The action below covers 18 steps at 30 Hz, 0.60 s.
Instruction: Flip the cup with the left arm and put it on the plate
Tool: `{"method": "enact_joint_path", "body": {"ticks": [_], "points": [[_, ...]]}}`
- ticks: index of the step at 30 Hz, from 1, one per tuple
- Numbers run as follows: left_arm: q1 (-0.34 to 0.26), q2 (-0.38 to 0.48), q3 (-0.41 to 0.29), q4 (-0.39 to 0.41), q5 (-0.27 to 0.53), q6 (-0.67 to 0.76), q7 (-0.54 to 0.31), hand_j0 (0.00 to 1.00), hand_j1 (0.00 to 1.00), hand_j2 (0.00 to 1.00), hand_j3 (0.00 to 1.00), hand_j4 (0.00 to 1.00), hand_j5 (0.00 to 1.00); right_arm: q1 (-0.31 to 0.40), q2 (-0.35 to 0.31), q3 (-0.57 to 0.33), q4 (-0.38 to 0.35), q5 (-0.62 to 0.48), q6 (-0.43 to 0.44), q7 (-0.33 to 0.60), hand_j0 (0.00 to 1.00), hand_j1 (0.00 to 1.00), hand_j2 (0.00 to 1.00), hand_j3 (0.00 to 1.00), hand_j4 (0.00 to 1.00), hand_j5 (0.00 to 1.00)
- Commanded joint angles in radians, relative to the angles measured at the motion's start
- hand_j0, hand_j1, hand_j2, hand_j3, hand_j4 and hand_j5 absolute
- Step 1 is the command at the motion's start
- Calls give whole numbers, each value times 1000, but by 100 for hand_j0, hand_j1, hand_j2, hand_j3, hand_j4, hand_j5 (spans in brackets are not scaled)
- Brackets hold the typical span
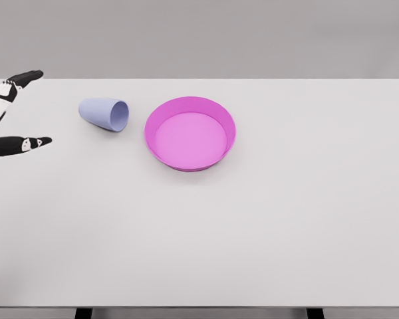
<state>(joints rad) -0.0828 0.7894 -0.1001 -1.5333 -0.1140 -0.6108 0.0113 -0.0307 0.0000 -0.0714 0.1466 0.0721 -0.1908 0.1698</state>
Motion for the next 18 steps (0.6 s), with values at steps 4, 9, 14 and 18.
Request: {"method": "enact_joint_path", "body": {"ticks": [4, 9, 14, 18], "points": [[2, 5, 2, -8, 2, 0, -17, 100, 100, 100, 100, 100, 100, 0, 0, -4, 4, 0, 1, 0, 100, 100, 100, 100, 100, 100], [0, 2, 7, 2, -107, 0, -34, 100, 100, 100, 100, 100, 100, 0, 0, -2, 4, -2, 1, 0, 100, 100, 100, 100, 100, 100], [-2, 2, -9, 5, -150, 0, -37, 100, 100, 100, 100, 100, 100, 0, 0, 1, 4, -2, 1, 0, 100, 100, 100, 100, 100, 100], [-26, 25, -92, 4, -199, 0, -31, 100, 100, 100, 100, 100, 100, 0, 0, -1, 4, 0, 1, 0, 100, 100, 100, 100, 100, 100]]}}
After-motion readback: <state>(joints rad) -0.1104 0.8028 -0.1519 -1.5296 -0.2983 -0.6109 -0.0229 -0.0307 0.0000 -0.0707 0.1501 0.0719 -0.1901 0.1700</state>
